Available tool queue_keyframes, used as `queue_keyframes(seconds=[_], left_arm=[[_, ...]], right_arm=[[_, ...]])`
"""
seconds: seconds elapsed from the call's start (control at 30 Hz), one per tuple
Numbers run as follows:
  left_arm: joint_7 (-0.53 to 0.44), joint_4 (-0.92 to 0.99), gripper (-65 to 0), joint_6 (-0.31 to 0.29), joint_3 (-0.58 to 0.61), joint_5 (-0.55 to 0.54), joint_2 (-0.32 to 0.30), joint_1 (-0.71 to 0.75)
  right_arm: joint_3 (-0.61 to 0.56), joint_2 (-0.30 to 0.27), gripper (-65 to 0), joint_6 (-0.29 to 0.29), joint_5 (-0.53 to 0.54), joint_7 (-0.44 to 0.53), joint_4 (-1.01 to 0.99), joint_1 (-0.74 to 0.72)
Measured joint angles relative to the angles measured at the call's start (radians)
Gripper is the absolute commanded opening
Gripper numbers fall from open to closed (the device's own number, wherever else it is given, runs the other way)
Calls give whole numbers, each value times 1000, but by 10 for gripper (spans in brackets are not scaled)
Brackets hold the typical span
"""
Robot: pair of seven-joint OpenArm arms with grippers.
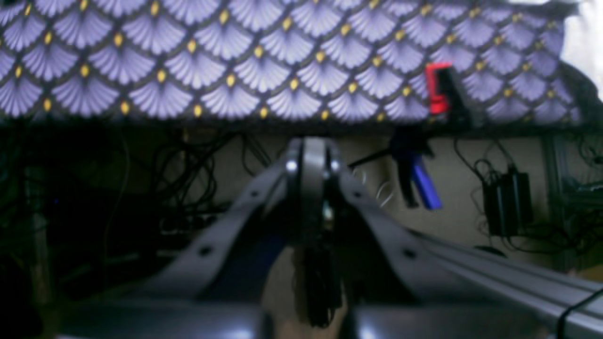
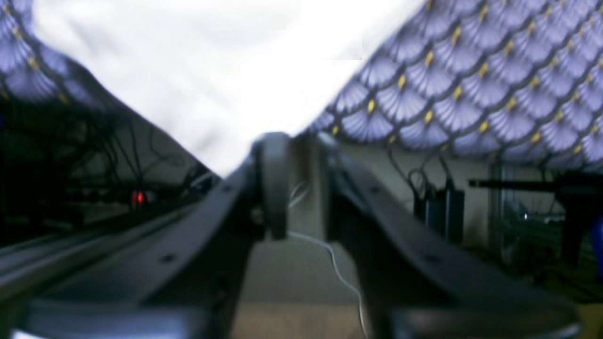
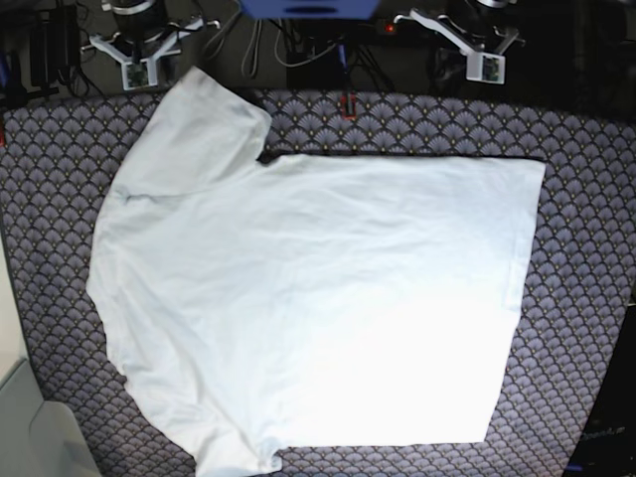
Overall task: Fold the T-shirt properly
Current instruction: 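Lower the right gripper onto the shirt's shoulder edge and pinch it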
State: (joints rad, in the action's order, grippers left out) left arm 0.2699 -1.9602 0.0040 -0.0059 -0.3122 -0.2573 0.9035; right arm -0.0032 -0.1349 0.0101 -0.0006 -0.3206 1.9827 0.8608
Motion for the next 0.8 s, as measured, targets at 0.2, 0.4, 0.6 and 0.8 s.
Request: queue_keyframes(seconds=[0.2, 0.4, 0.6, 0.8], left_arm=[[11, 2, -645, -1, -11, 0, 2, -3], [11, 2, -482, 4, -63, 0, 3, -2], [11, 0, -202, 0, -68, 0, 3, 2], [10, -5, -154, 0, -68, 0, 3, -1]], right_arm=[[3, 5, -382, 214, 50, 5, 2, -45], [99, -3, -381, 237, 281, 14, 3, -63], [115, -23, -381, 237, 309, 14, -1, -67], [114, -22, -381, 237, 314, 15, -38, -100]])
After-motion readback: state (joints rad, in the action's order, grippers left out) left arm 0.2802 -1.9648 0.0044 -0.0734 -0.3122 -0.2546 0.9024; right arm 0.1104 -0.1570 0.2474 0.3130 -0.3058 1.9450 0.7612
